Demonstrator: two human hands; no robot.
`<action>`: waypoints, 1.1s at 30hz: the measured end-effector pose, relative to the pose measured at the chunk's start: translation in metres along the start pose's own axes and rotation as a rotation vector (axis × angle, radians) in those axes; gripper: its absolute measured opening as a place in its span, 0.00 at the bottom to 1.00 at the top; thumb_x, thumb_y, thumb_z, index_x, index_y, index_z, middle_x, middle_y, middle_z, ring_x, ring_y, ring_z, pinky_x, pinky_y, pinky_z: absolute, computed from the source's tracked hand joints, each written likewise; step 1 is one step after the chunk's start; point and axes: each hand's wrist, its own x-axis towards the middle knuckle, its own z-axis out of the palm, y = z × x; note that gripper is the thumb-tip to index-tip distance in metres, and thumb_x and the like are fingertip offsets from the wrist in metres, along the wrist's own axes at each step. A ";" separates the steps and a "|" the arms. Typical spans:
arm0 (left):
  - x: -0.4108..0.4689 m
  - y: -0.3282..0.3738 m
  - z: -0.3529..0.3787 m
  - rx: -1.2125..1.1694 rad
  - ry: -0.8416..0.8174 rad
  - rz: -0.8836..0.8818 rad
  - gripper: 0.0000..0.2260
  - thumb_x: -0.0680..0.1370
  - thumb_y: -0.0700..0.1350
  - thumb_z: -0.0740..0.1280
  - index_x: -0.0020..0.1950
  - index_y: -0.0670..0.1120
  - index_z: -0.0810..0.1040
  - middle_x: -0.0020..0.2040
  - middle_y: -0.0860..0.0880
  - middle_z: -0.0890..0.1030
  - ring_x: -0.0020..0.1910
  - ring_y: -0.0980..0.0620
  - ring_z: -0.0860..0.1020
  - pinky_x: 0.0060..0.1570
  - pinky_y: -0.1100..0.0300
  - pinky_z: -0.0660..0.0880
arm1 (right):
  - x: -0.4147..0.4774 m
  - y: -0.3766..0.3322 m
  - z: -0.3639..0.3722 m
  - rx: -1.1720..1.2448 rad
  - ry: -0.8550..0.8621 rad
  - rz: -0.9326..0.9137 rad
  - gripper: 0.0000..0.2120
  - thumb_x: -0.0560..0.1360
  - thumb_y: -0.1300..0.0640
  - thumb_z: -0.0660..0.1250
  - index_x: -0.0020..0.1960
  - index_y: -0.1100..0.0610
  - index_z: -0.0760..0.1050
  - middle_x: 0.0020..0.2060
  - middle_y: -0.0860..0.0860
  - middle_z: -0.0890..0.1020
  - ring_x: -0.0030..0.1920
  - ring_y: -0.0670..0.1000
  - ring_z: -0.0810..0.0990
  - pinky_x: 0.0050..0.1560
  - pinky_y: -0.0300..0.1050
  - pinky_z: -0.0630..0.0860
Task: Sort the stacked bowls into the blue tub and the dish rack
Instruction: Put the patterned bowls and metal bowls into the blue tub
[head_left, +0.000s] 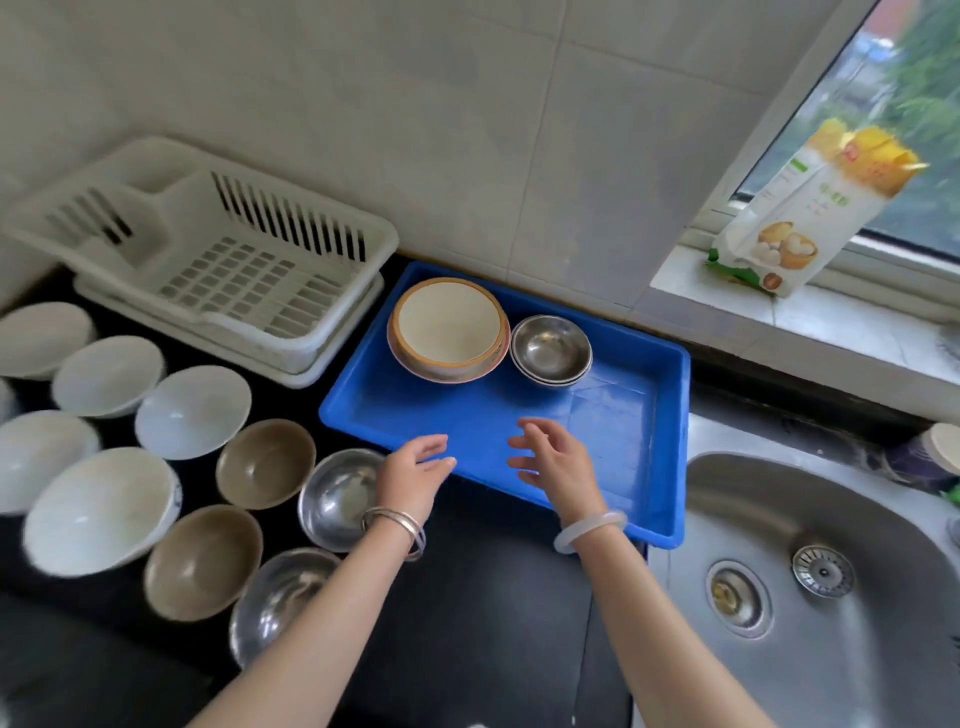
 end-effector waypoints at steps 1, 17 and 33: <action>-0.012 -0.008 -0.011 -0.004 0.031 -0.003 0.15 0.73 0.33 0.67 0.60 0.37 0.76 0.58 0.41 0.79 0.52 0.52 0.77 0.53 0.62 0.71 | -0.010 0.008 0.011 -0.040 -0.046 0.009 0.08 0.80 0.54 0.58 0.53 0.52 0.75 0.43 0.50 0.81 0.37 0.48 0.81 0.36 0.38 0.74; -0.111 -0.123 -0.113 0.210 0.761 -0.127 0.22 0.67 0.31 0.70 0.60 0.44 0.75 0.58 0.40 0.75 0.56 0.41 0.74 0.59 0.48 0.70 | -0.014 0.062 0.135 -0.351 -0.216 0.171 0.20 0.77 0.58 0.64 0.68 0.55 0.67 0.51 0.52 0.78 0.43 0.50 0.80 0.42 0.43 0.81; -0.103 -0.144 -0.120 -0.428 0.504 -0.340 0.08 0.78 0.39 0.62 0.53 0.45 0.79 0.50 0.43 0.81 0.47 0.47 0.79 0.47 0.54 0.78 | -0.061 0.039 0.115 -0.348 -0.229 -0.046 0.03 0.73 0.58 0.70 0.43 0.50 0.81 0.37 0.48 0.85 0.35 0.43 0.84 0.32 0.30 0.77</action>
